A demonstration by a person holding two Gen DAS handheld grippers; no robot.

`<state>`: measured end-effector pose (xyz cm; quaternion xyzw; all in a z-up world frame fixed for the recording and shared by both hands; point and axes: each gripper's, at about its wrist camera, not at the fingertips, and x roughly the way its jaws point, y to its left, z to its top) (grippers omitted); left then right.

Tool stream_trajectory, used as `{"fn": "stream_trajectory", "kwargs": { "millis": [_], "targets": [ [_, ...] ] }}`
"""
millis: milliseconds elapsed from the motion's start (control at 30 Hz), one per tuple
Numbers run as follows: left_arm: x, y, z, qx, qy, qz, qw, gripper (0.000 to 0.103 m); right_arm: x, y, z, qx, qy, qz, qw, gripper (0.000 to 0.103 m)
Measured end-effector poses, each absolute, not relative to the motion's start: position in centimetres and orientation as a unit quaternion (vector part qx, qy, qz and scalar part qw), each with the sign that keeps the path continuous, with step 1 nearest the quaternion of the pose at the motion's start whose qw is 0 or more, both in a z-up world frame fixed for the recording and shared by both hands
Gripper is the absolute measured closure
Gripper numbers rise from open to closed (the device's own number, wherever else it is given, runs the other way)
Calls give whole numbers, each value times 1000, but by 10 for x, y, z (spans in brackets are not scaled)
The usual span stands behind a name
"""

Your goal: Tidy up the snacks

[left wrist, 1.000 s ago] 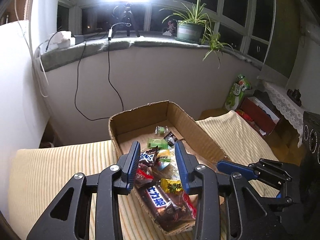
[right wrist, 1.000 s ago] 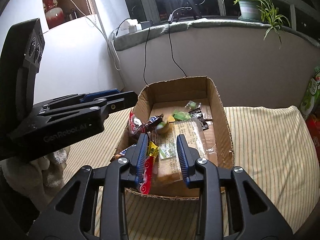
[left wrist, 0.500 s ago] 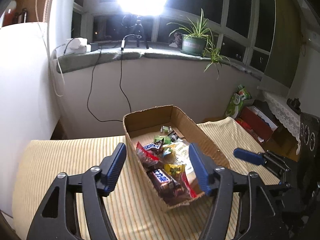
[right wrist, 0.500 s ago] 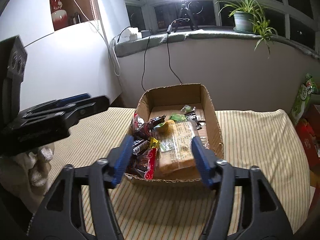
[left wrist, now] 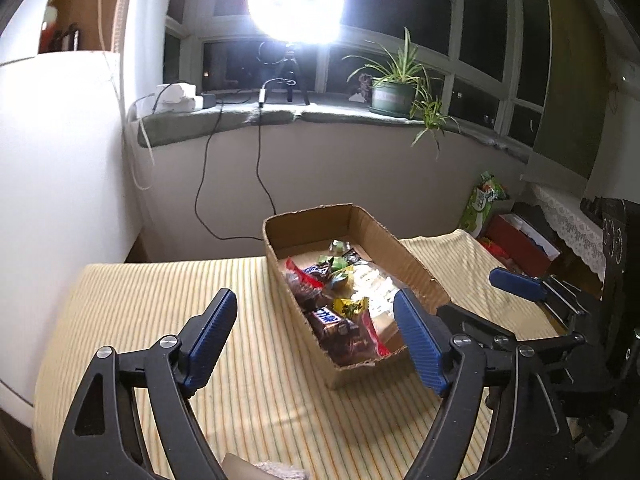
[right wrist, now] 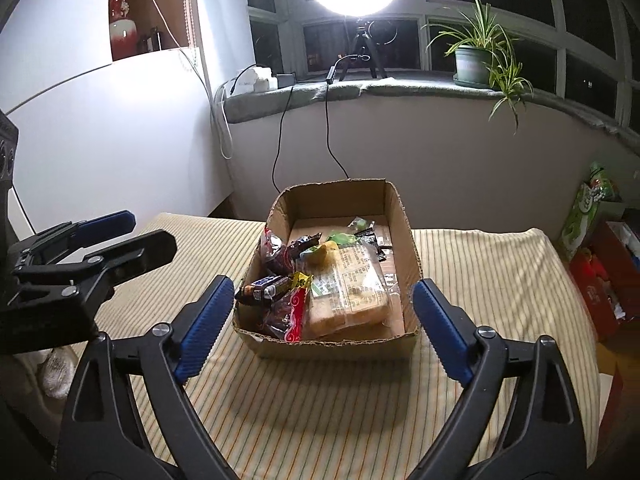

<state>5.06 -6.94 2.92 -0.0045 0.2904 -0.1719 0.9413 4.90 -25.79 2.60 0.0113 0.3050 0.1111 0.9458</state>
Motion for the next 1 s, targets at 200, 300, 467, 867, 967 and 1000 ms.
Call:
{"fn": "stream_trajectory", "kwargs": {
  "millis": [200, 300, 467, 867, 967, 1000],
  "targets": [
    [45, -61, 28, -10, 292, -161, 943, 22, 44, -255, 28, 16, 304, 113, 946, 8],
    [40, -59, 29, -10, 288, -159, 944, 22, 44, -252, 29, 13, 303, 112, 946, 8],
    [38, -57, 29, -11, 288, -156, 945, 22, 42, -251, 30, 11, 302, 112, 947, 8],
    [37, -55, 27, -12, 289, -154, 945, 22, 42, -252, 30, 15, 304, 111, 946, 8],
    [37, -55, 27, -13, 290, -153, 945, 22, 42, -253, 29, 16, 305, 110, 946, 8],
    [36, -55, 27, -12, 289, -152, 945, 22, 42, -254, 29, 17, 305, 109, 946, 8]
  ]
}}
